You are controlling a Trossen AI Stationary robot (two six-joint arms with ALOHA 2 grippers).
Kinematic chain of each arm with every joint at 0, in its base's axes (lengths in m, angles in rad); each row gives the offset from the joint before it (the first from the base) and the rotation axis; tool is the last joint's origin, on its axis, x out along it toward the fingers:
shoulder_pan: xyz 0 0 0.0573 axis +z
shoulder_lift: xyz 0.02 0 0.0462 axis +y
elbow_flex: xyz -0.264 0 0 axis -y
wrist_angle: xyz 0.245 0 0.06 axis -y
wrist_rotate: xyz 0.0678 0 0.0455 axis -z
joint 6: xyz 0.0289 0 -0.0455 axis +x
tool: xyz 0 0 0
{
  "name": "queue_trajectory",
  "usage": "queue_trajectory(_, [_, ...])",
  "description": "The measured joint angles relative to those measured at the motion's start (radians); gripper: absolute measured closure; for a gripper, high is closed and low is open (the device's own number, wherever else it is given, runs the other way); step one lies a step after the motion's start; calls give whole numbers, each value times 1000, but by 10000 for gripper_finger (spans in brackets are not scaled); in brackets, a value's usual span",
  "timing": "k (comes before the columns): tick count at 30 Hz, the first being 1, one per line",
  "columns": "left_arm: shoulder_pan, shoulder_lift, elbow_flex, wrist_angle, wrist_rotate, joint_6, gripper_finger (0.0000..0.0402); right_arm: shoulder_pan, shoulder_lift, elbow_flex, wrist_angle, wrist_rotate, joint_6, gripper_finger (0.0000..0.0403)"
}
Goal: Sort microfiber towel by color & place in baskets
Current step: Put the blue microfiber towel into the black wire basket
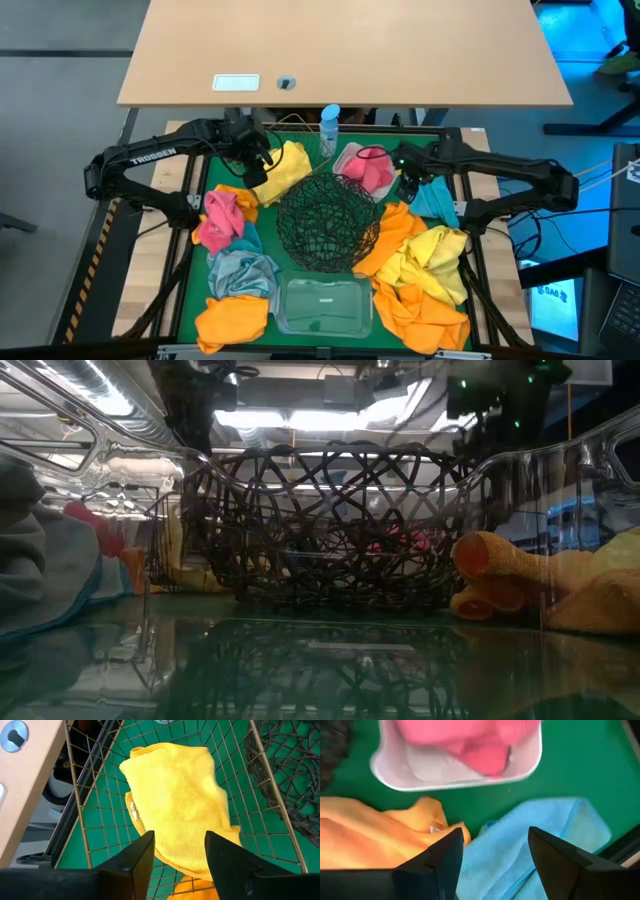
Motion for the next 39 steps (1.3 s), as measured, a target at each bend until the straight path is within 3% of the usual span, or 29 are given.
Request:
queue_trajectory(8, [0,0,0,3,0,0,231,-82,0,-130,23,116,121,180])
queue_trajectory(17, [0,0,0,6,0,0,230,-166,0,-282,151,104,123,180])
queue_trajectory(22, [0,0,0,7,1,0,230,-177,0,-308,182,43,120,180])
queue_trajectory(31, [0,0,0,7,9,0,230,-177,0,-350,240,50,149,181])
queue_trajectory(35, [0,0,0,7,9,0,230,-177,0,-395,285,37,155,201])
queue_trajectory(39, [0,0,0,7,9,0,230,-176,-1,-416,310,33,162,249])
